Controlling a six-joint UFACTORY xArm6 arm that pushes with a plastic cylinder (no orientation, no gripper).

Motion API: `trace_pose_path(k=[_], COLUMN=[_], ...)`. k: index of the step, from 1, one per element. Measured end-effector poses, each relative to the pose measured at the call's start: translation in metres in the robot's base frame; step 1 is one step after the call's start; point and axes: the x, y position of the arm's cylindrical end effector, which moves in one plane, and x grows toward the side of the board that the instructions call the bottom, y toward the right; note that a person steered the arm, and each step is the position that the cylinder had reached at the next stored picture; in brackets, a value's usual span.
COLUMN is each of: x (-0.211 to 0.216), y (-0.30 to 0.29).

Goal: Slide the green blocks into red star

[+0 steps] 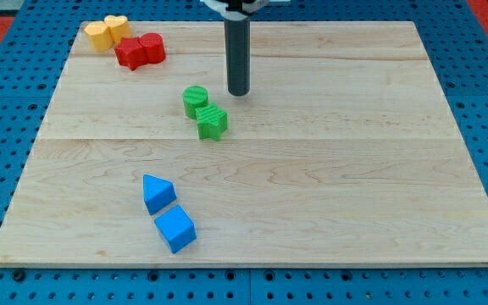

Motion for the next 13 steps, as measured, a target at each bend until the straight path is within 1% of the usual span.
trace_pose_path(k=[2, 3, 4, 8, 9, 10, 11, 12, 13], x=[0.09, 0.073, 0.036, -0.022, -0.008, 0.054, 0.127, 0.203, 0.253], y=[0.0, -0.012, -0.038, -0.128, -0.11, -0.018, 0.062, 0.122, 0.143])
